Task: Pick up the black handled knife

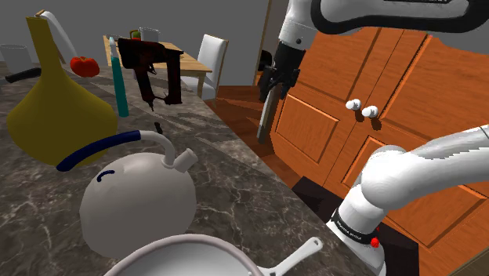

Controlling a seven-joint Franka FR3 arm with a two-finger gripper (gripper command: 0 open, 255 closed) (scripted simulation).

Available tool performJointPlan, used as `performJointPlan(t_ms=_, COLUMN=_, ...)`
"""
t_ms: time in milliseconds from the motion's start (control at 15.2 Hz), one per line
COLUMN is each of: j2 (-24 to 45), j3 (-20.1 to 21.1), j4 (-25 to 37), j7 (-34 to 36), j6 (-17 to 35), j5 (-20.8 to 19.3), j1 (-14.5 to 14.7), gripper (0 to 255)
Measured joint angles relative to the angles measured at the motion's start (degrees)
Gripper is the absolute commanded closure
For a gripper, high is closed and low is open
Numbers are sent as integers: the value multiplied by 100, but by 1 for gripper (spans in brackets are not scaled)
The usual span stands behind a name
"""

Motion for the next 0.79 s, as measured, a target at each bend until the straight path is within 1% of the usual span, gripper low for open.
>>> performJointPlan(t_ms=330, j2=873, j3=607, j4=403, j7=808, j6=374, j5=130, j1=1, gripper=0)
performJointPlan(t_ms=594, j2=1608, j3=1053, j4=818, j7=1461, j6=609, j5=97, j1=-30, gripper=0)
performJointPlan(t_ms=792, j2=2249, j3=1363, j4=1194, j7=1965, j6=790, j5=-33, j1=-67, gripper=0)
